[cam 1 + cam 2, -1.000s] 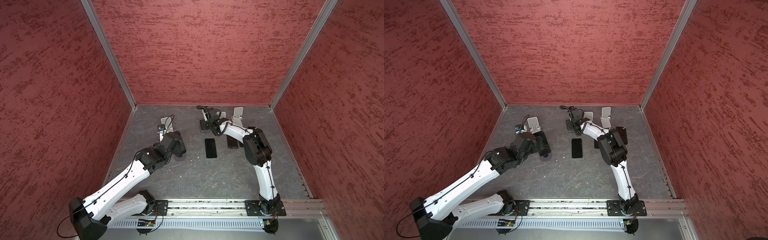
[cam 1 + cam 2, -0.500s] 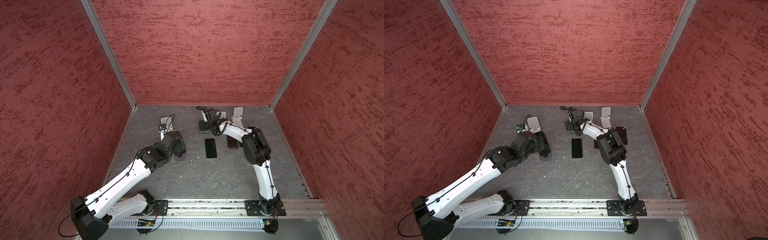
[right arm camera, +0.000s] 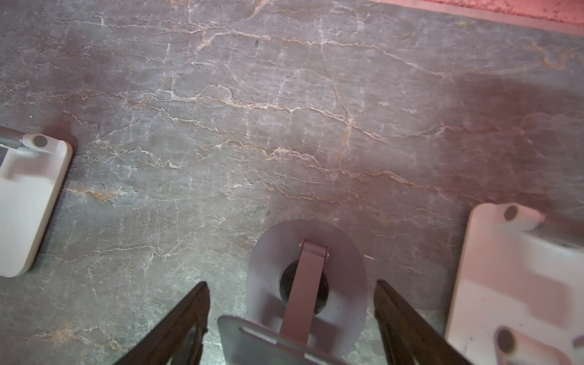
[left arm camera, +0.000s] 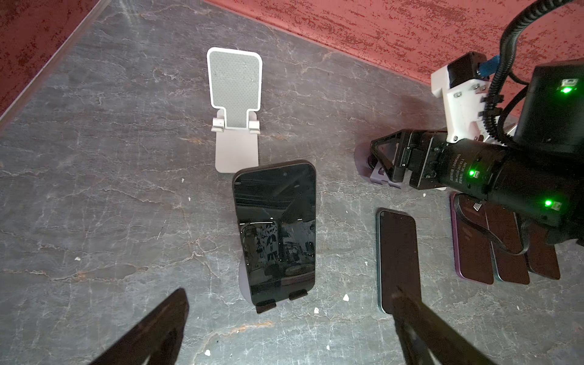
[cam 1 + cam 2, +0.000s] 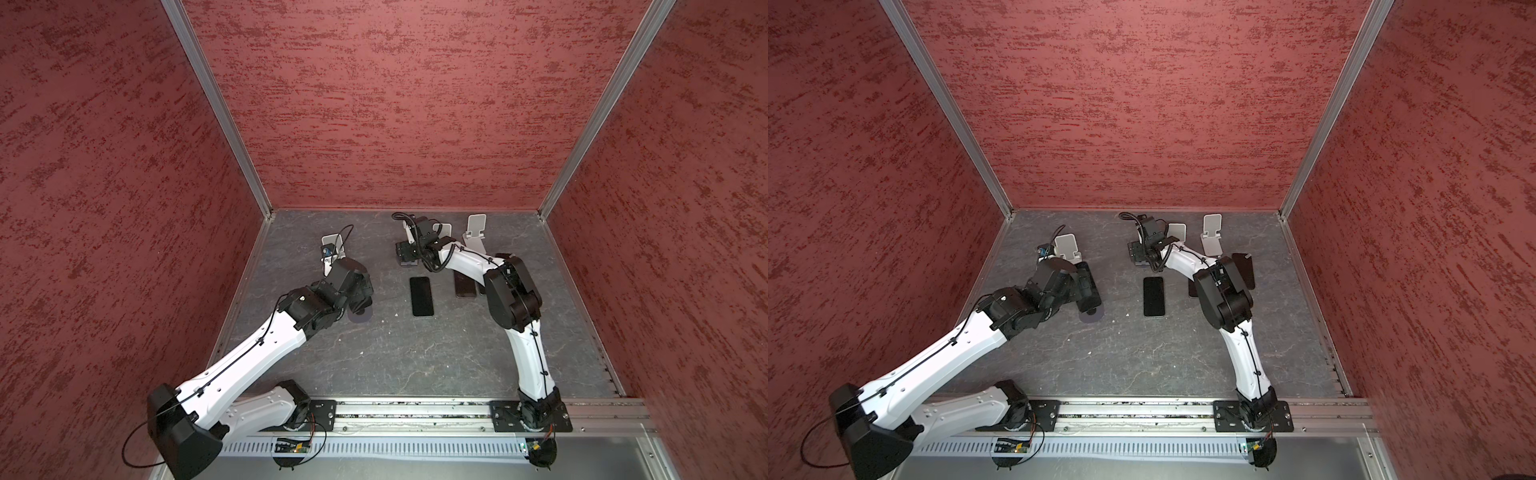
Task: Remove the phone from the phone stand
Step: Place the phone stand at the top-center of the table.
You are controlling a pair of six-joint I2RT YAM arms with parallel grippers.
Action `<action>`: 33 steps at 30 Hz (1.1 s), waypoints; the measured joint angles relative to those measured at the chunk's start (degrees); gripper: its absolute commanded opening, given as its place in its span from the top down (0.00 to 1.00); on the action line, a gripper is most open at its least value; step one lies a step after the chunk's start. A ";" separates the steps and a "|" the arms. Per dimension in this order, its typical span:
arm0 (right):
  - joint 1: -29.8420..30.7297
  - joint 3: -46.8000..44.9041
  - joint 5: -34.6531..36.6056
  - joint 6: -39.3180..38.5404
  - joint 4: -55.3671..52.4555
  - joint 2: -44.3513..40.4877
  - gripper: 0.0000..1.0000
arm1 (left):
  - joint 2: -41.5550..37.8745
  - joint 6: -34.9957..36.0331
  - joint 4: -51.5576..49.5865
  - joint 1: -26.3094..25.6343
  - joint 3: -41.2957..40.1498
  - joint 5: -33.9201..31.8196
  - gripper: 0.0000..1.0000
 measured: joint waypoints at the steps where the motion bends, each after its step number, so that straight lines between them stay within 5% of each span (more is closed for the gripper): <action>1: 0.00 0.00 0.17 -0.07 -0.13 -0.33 0.14 | 0.00 0.00 -0.04 0.00 0.13 -0.02 0.01; 14: 0.00 -2.80 2.14 -0.61 -0.04 -10.97 0.12 | -2.97 -2.47 -1.07 0.76 -0.76 -4.52 0.00; 33: 0.00 -24.13 4.13 1.79 4.42 -31.78 0.10 | -0.48 -7.61 -9.40 1.99 0.02 -6.51 0.00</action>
